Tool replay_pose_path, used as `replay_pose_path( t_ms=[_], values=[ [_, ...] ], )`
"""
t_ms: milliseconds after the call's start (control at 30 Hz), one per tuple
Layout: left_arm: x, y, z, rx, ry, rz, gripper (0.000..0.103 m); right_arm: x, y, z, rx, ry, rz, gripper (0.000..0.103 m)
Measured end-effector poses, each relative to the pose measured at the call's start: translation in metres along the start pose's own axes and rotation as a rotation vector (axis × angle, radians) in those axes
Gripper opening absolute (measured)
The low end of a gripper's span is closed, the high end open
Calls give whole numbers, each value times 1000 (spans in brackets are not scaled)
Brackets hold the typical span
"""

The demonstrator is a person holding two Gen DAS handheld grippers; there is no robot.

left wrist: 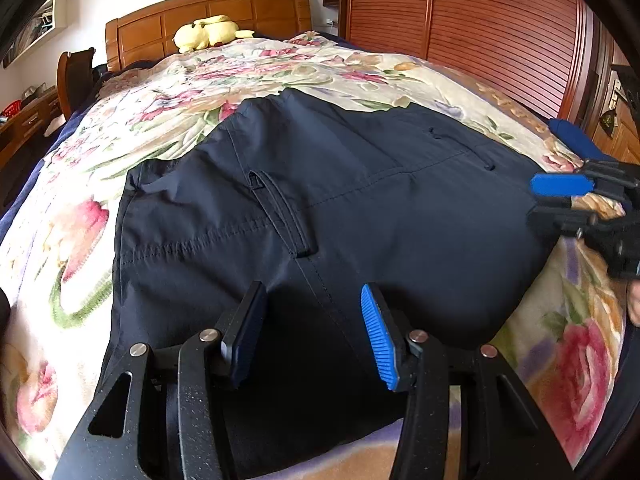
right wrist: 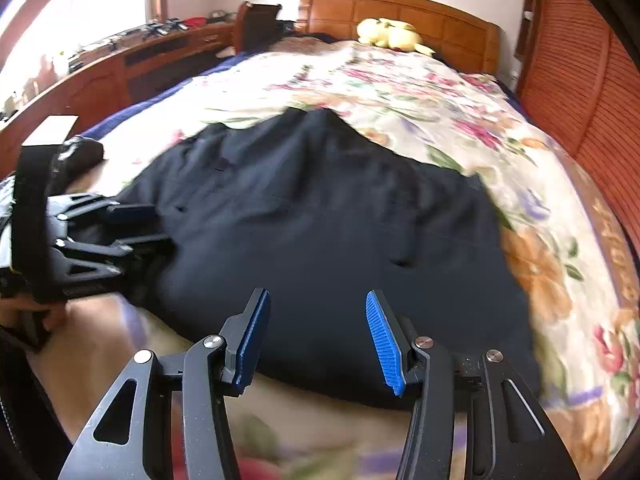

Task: Fold large clothes

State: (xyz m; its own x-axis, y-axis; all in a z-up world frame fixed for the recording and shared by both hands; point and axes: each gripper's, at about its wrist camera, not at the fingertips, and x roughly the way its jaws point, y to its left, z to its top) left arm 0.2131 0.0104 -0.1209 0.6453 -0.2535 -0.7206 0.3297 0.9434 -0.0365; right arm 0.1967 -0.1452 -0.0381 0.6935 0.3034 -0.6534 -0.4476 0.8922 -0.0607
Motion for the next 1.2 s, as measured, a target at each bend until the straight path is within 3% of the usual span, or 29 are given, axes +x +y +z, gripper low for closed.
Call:
replay_pose_path(
  t_ms=[167,300,933,1200],
  values=[
    [0,1,0,-2,2,-5,50,43,12,-7,-32,73,7,52],
    [2,-1,0,7,8,2,50,65,6,-19,-18,38,14,52],
    [0,-3,-2,18,-7,27,51,53,3,-40,25,-51,40,52],
    [-39,11,-13,-52,-41,66,51,53,-4,-40,57,-52,81,53]
  ],
)
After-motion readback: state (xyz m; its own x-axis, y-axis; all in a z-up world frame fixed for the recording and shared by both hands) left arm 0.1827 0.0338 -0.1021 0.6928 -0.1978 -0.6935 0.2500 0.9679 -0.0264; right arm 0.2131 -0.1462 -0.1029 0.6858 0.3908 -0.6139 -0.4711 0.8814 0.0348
